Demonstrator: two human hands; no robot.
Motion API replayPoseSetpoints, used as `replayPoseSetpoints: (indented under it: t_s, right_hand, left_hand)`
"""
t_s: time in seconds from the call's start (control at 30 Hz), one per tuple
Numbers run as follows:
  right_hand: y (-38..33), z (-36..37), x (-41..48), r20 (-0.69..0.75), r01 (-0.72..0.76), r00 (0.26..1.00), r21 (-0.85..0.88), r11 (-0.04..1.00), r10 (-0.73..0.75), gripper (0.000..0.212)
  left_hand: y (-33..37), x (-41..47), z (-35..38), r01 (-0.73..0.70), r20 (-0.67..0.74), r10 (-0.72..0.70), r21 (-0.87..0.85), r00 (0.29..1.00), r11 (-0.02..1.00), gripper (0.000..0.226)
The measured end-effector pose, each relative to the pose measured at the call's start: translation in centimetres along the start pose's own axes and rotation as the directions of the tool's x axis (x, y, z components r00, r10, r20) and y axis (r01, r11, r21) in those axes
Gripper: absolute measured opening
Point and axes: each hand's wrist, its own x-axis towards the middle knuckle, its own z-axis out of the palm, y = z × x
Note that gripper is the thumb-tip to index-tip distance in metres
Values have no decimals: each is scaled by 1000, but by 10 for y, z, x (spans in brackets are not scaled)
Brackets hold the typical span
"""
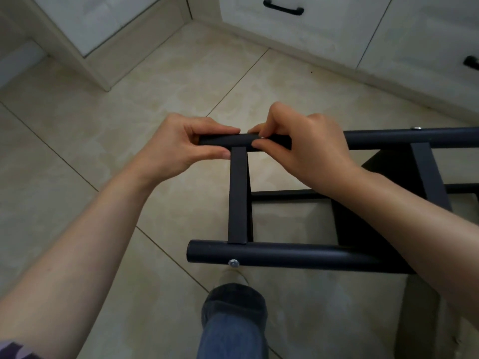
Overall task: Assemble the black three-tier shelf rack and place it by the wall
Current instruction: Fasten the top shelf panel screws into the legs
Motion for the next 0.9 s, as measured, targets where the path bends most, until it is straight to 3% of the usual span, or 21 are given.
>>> replayPoseSetpoints:
  t_s: [0.13,0.2,0.3,0.4,0.5,0.67,0.9]
  right_hand:
    - [1,0,0,6,0,1000,35,999,0,19]
    - [1,0,0,11,1,1000,38,999,-2,19]
    - [3,1,0,11,18,1000,40,999,-18,19]
    - [3,1,-1,5,19,1000,31,999,-19,19]
    - [3,1,-2,-9,35,999,35,999,-35,19]
    - [0,-1,-3,1,2,1000,61,998,-2,18]
    - [-13,-19,-35,58,193,977,183,964,-207,16]
  left_hand:
    - [8,-5,-2,54,24,-56,69,998,996,40]
    - [15,-13,-1,65,46,-80,275,996,959,43]
    - [23,-36,22,-38,-33,66,536,997,843,45]
    - [28,-67,43,-136,-10,164,511,986,849,44]
    - [22,-93,42,-161,57,150,372,987,914,52]
    - [18,-104,37,-213,222,139,355,965,910,101]
    - [17,-102,43,-246,147,209,312,967,918,89]
